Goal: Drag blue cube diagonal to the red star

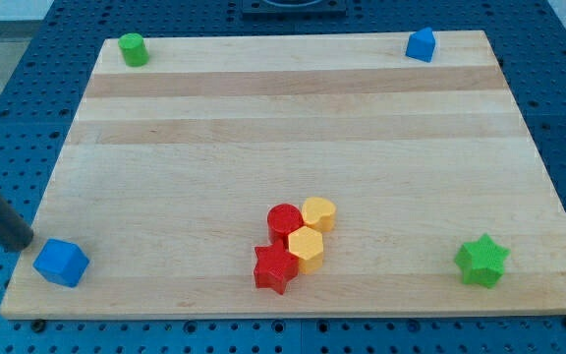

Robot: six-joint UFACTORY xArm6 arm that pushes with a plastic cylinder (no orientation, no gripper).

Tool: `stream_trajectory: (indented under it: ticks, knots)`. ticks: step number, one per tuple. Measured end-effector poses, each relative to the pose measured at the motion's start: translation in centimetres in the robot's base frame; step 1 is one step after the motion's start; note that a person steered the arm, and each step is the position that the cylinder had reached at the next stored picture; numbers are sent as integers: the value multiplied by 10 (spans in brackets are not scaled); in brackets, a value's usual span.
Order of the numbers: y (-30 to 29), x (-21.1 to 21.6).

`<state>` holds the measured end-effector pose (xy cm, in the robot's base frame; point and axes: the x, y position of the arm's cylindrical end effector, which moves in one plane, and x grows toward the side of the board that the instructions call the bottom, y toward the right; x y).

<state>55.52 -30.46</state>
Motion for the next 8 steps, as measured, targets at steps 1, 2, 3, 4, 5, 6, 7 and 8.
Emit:
stream_trajectory:
  ticks: [1, 2, 3, 4, 5, 6, 7, 8]
  knots:
    - [0, 21]
    - [2, 59]
    - [27, 63]
    - [45, 42]
    - [64, 35]
    - [78, 22]
    - [78, -2]
    - [78, -23]
